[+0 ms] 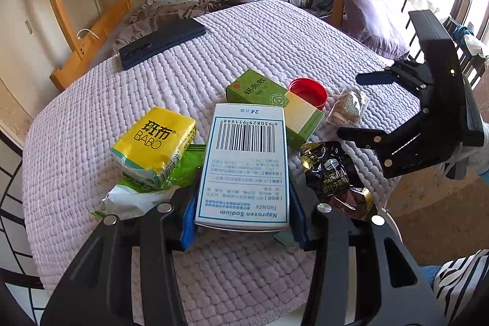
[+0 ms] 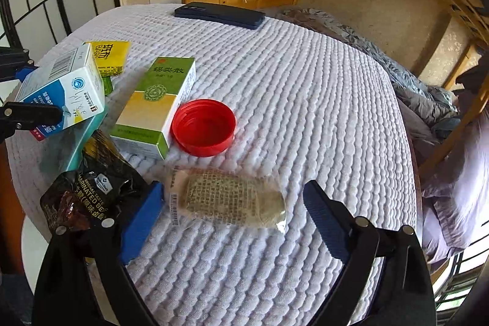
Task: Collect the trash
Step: 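Grasp the white Naproxen Sodium box with the left tool while the right tool grasps the clear grain-snack bag, then carry the Naproxen box and grain-snack bag over the white bin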
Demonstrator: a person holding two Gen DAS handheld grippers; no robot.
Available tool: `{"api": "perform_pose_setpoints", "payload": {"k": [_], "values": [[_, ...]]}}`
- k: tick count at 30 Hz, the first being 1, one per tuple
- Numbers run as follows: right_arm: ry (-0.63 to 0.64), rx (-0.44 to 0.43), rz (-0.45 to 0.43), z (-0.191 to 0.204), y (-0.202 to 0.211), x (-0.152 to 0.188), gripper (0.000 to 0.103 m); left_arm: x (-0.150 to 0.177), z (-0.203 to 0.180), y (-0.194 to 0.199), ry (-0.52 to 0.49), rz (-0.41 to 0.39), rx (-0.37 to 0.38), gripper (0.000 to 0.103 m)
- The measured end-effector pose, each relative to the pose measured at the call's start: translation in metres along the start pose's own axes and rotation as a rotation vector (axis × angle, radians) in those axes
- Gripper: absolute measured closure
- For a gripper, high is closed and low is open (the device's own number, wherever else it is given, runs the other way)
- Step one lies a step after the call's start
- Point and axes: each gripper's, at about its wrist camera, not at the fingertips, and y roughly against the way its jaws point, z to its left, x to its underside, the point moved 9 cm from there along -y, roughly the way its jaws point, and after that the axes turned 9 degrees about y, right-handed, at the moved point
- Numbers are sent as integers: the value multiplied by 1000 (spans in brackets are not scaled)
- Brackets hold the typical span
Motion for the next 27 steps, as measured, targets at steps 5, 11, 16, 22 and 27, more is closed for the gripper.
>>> {"api": "perform_pose_setpoints", "payload": {"k": [5, 11, 16, 22, 27], "values": [[-37, 4, 7, 2, -4, 0, 13, 1, 0, -1, 6, 1, 1, 54], [-46, -23, -1, 3, -4, -2, 26, 1, 0, 2, 10, -5, 1, 54], [-44, -10, -26, 2, 14, -2, 26, 1, 4, 6, 32, -9, 7, 54], [-41, -25, -65, 12, 40, -3, 26, 5, 1, 17, 35, -16, 6, 54], [-59, -80, -91, 29, 58, 2, 26, 13, -4, 29, 49, -27, 3, 54]]}}
